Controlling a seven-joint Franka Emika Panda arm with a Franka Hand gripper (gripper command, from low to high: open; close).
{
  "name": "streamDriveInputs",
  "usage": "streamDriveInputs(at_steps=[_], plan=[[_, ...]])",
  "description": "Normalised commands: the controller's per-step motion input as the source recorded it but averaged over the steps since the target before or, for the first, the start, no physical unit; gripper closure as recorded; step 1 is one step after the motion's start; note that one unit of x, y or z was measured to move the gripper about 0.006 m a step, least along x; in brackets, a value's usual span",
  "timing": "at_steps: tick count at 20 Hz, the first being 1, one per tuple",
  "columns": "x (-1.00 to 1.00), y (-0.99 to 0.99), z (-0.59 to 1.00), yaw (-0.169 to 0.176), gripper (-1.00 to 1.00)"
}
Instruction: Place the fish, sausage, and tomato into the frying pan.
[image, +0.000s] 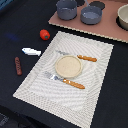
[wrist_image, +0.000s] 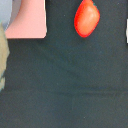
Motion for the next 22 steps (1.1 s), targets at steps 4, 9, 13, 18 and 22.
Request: streamDriveInputs(at_steps=[4,9,13,18,22], plan=[[0.18,-1.00,-0.60,0.000,-1.00],[0.16,-1.00,-0.56,-0.003,-1.00],[0.07,-1.00,-0.58,-0.019,-1.00],[-0.07,-0.95,-0.60,-0.058,-1.00],[-0.34,-0.79,-0.51,-0.099,-1.00]])
